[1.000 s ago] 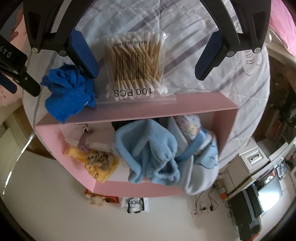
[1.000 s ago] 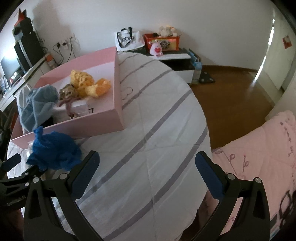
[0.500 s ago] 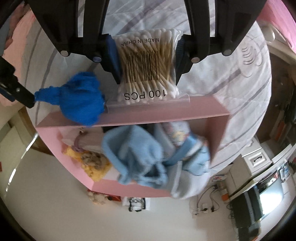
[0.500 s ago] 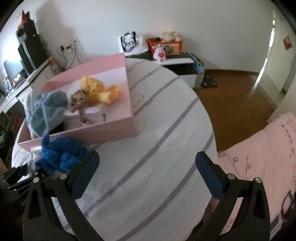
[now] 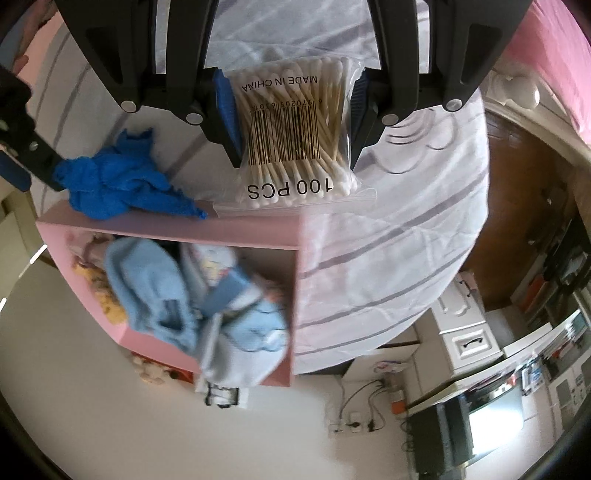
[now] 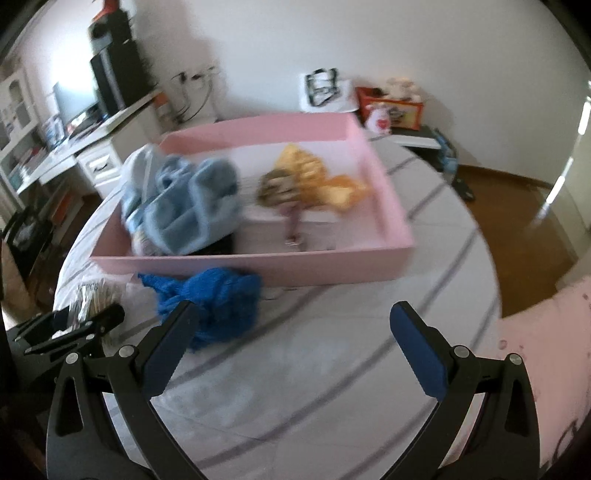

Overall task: Organize soft objects
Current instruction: 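Grasp the clear cotton swab bag with the left tool while the right grasps the blue knit item, then lift the swab bag and blue knit item up with both tools, then carry the swab bag and blue knit item over the pink box, then lower both held items into the pink box and open both tools, then withdraw both open tools up from the pink box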

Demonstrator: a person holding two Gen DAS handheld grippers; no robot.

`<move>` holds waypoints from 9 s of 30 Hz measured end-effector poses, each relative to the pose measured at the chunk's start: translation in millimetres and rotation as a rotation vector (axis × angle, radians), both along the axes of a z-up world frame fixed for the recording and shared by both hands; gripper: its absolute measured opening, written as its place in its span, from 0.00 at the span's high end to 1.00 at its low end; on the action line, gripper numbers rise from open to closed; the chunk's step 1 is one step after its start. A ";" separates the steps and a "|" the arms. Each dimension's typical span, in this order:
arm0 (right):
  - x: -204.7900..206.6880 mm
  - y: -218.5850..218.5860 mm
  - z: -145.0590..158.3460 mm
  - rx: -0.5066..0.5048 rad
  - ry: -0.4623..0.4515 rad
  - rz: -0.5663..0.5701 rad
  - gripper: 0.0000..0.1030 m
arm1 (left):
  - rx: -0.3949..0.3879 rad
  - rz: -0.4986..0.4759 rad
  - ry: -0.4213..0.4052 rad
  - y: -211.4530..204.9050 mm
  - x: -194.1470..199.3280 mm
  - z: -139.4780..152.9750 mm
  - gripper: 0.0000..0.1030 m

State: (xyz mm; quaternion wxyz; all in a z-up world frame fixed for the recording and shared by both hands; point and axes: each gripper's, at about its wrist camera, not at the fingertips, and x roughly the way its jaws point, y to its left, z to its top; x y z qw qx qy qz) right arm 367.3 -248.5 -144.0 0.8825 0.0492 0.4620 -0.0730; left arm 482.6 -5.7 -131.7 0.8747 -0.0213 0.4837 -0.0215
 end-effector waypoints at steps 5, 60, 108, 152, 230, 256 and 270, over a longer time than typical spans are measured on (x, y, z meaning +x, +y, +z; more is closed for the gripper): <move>18.8 23.1 -16.1 0.009 0.038 0.054 0.00 | -0.011 0.013 0.012 11.2 9.9 -1.8 0.54; -104.5 17.1 96.4 0.019 -0.238 0.046 0.58 | -0.003 -0.084 -0.333 -25.6 -150.8 129.6 0.54; -249.4 55.2 181.7 -0.063 -0.556 0.127 0.57 | 0.000 -0.100 -0.674 -4.9 -413.6 161.8 0.54; -173.8 30.1 144.1 -0.002 -0.392 0.079 0.57 | 0.001 -0.094 -0.503 -17.6 -290.8 169.6 0.54; 115.4 -70.7 36.2 0.019 -0.181 0.018 0.08 | 0.020 -0.112 -0.258 -87.3 173.4 79.5 0.04; -25.3 -25.4 98.9 -0.062 -0.286 0.020 0.00 | 0.043 -0.086 -0.388 -70.7 -20.1 139.0 0.00; -119.8 -3.3 144.5 -0.122 -0.394 0.034 0.00 | 0.020 -0.096 -0.487 -63.8 -145.4 181.0 0.00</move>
